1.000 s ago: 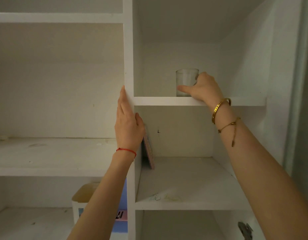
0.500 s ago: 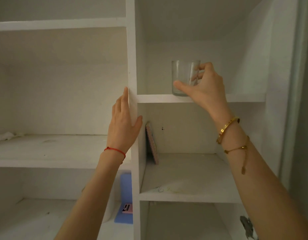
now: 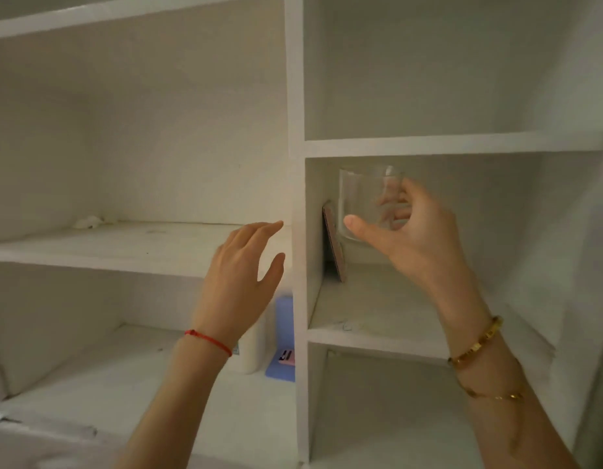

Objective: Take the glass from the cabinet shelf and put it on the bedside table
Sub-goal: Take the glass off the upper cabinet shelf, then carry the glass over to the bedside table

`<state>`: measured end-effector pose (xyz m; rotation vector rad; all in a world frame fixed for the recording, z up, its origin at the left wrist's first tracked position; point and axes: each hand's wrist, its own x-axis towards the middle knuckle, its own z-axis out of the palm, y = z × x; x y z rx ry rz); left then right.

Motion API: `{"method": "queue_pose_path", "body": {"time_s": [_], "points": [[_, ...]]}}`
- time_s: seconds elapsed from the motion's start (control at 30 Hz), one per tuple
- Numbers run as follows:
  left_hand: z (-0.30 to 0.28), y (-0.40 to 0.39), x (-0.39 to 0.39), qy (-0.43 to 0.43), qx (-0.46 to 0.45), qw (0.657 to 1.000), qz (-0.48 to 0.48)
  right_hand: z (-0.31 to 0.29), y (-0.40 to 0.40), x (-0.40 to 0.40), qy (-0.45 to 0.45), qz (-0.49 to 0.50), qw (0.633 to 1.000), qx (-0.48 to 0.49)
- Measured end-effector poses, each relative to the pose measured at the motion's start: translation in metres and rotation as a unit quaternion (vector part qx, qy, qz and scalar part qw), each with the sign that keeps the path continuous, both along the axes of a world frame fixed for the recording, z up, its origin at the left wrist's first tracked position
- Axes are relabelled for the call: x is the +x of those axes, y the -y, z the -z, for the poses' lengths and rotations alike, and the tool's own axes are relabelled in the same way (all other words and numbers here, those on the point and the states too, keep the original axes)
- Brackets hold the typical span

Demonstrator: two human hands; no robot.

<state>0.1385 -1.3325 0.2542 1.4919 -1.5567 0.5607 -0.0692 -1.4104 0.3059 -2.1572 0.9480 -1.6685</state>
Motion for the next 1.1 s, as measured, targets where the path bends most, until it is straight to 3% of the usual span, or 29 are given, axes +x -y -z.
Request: {"method": "queue_pose_path", "body": {"time_s": [0.47,0.87,1.1], "points": [[0.118,-0.069,0.012,-0.045,0.113,0.992,-0.043,0.150,-0.030,0.019,-0.039,-0.124,0.980,0.150],[0.205,-0.137,0.011,-0.149,0.218,0.959,-0.108,0.250,-0.063,0.033,-0.047,-0.144,0.958,0.244],[0.235,-0.167,0.008,-0.175,0.258,0.937,-0.156,0.290,-0.079,0.036,-0.098,-0.190,0.935,0.282]]}}
